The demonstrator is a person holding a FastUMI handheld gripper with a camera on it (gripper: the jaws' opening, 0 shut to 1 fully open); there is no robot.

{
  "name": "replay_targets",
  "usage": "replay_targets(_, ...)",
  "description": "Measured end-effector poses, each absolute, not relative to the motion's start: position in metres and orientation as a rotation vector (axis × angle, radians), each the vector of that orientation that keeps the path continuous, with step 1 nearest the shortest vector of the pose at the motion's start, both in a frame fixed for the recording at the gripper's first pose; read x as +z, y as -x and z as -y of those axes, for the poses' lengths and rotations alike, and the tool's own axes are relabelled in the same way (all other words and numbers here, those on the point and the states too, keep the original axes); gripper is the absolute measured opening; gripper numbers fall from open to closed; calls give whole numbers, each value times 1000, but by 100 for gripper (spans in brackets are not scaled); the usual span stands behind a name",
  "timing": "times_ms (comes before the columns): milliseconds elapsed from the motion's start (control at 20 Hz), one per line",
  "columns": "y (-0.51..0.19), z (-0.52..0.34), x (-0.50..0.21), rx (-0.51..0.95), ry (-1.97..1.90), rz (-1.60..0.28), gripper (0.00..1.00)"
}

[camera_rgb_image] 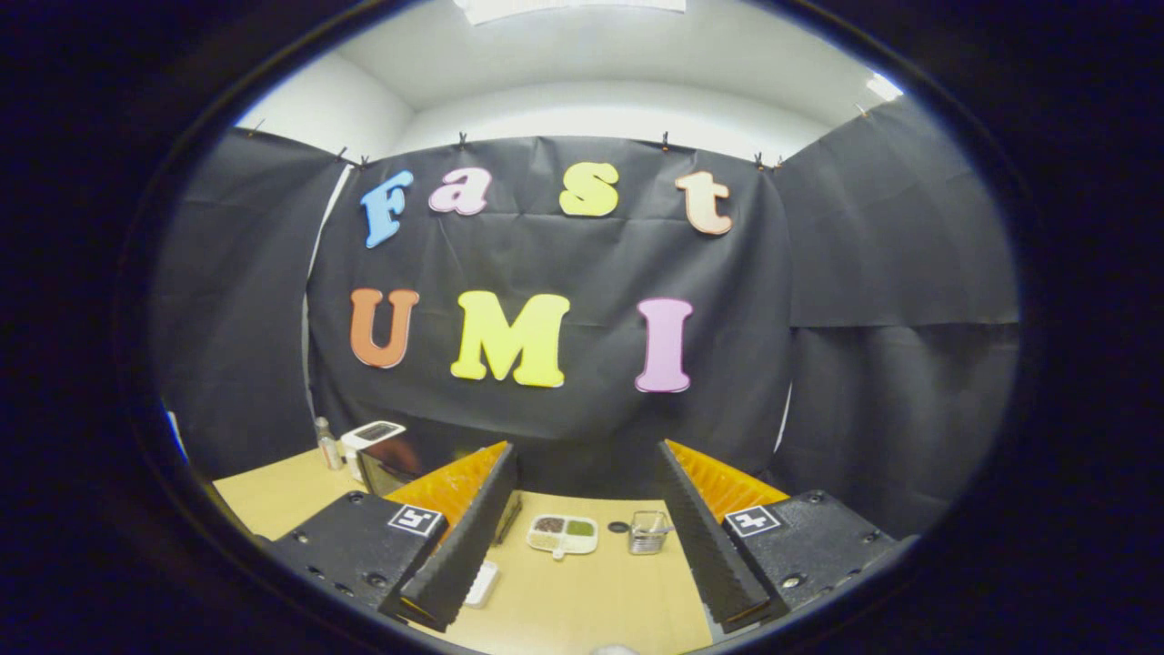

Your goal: Open the toaster oven, put the food inside, and close the toaster oven door.

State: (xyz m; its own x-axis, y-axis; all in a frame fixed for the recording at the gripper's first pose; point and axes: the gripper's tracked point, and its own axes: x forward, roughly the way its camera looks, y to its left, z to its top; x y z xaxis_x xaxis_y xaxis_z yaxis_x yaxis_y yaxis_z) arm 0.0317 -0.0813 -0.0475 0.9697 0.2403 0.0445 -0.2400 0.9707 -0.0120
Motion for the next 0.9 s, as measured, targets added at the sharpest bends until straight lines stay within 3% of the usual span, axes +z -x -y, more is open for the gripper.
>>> replay_targets(900,-34,72,-49,155,-94,10,100)
